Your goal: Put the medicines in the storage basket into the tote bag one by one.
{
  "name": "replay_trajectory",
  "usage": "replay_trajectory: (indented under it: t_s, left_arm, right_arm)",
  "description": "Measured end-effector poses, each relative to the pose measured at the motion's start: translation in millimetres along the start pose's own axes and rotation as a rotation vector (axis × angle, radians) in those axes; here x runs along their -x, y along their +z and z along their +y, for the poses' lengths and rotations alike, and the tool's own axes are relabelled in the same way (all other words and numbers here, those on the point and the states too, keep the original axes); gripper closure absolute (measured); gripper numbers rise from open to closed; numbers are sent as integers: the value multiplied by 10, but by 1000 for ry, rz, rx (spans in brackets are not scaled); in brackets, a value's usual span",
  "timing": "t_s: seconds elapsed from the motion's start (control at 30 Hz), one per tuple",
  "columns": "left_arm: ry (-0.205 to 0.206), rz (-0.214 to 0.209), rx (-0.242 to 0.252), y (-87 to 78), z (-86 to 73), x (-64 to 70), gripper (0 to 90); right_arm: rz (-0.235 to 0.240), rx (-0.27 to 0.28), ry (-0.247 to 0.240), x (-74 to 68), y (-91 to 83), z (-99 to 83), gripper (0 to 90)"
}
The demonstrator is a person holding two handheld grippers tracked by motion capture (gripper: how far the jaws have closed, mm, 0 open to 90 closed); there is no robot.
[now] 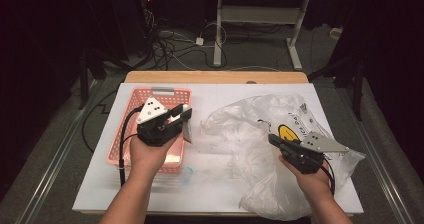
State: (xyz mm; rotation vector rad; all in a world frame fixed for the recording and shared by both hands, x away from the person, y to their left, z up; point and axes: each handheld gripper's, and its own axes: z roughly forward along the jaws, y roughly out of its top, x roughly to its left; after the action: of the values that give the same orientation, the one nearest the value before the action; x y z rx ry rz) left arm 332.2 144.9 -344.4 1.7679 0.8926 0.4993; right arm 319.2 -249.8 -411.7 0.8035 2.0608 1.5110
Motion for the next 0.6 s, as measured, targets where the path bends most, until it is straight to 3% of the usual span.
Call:
replay_trajectory:
  t_s: [0.23, 0.6]
  left_arm:
    - [9, -59, -5, 165, -42, 185, 674]
    - [61, -153, -25, 420, -111, 556, 673]
  right_arm:
    - [0, 2, 3, 1, -7, 5, 900]
    - [6, 6, 5, -3, -14, 4, 900]
